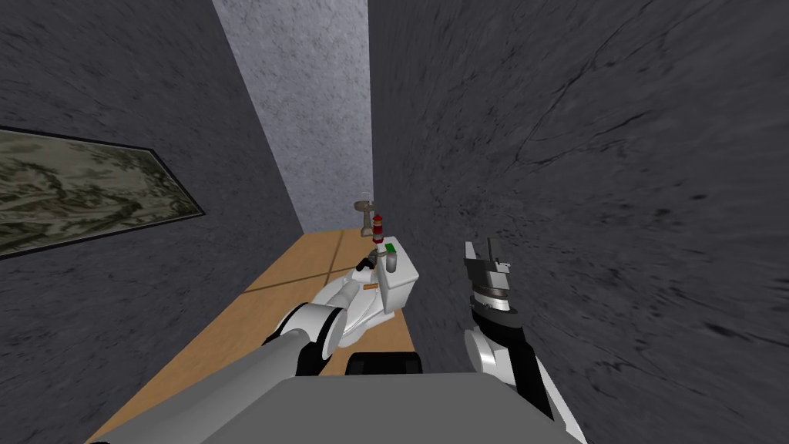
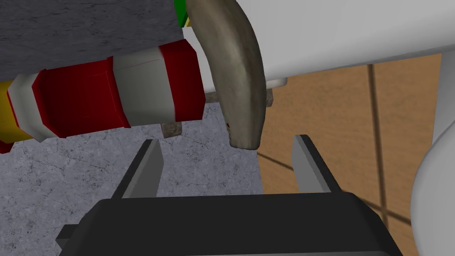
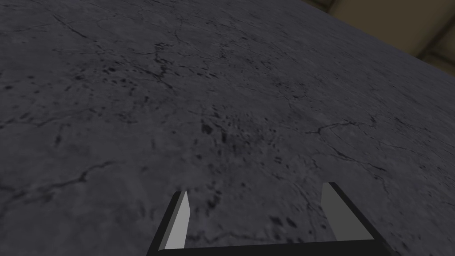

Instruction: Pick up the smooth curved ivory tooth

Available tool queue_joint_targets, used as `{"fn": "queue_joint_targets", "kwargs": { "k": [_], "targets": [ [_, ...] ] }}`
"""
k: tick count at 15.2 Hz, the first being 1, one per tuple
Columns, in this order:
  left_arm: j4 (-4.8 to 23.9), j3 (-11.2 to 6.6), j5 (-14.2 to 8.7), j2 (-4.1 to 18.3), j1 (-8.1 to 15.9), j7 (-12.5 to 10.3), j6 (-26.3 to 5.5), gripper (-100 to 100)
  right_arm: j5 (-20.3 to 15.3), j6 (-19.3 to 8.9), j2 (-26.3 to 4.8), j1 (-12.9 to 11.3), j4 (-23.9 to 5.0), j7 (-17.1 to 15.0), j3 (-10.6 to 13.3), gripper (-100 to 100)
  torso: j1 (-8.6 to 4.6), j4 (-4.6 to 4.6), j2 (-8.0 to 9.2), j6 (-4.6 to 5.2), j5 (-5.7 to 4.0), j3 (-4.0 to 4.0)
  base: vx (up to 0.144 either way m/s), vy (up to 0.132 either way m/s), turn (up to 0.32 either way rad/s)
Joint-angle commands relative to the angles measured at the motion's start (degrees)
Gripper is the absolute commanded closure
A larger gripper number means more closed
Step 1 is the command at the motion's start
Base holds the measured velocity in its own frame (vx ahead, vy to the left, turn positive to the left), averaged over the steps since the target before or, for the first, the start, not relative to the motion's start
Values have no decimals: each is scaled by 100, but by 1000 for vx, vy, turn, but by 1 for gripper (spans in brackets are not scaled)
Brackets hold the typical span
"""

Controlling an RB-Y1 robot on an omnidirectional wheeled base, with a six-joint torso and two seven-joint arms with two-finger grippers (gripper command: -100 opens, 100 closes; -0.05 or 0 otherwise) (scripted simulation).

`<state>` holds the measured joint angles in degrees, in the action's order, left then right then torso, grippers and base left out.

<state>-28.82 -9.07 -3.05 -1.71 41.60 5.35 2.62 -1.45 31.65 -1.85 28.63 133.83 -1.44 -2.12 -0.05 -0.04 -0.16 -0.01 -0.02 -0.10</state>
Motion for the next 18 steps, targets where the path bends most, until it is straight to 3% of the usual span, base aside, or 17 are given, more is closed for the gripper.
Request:
{"fn": "queue_joint_targets", "kwargs": {
  "k": [1,5,6,8,9,11,14,16,17,18],
  "targets": [
    [0,0,0,0,0,0,0,100,0,0,0,0,0,0,0,0,0,0,0,0,0,0,7,-3,1],
    [7,0,0,-2,-10,0,-5,100,0,0,0,0,0,0,0,0,3,7,5,5,1,5,0,0,3],
    [5,-2,19,215,0,-38,-35,-100,0,0,0,0,0,0,0,0,3,7,4,5,1,5,-12,51,18],
    [5,-2,19,215,0,-38,-35,-100,0,0,-1,-1,0,0,-1,0,33,8,9,1,6,8,-27,79,12],
    [4,-8,62,500,25,-132,-108,-100,0,0,-1,-1,0,0,-1,0,36,8,12,2,8,10,-47,88,-18],
    [-227,-8,62,527,25,-132,-108,-100,0,0,-1,-1,-1,0,-1,0,48,11,22,2,10,15,-39,87,-5],
    [4,-8,62,527,25,-132,-108,-100,0,0,-1,-1,-1,0,0,0,23,8,10,4,6,8,-7,23,-1],
    [7,-15,127,820,65,-282,-227,-100,0,0,0,-1,0,0,0,0,14,7,6,3,3,6,-16,31,-29],
    [7,-15,127,820,65,-282,-227,-100,0,0,-1,-1,0,0,0,0,22,8,10,3,4,8,-31,64,-40],
    [11,-20,166,955,90,-376,-303,-100,0,0,-1,-1,0,0,0,0,29,9,13,2,6,10,-34,71,-47]
  ]
}}
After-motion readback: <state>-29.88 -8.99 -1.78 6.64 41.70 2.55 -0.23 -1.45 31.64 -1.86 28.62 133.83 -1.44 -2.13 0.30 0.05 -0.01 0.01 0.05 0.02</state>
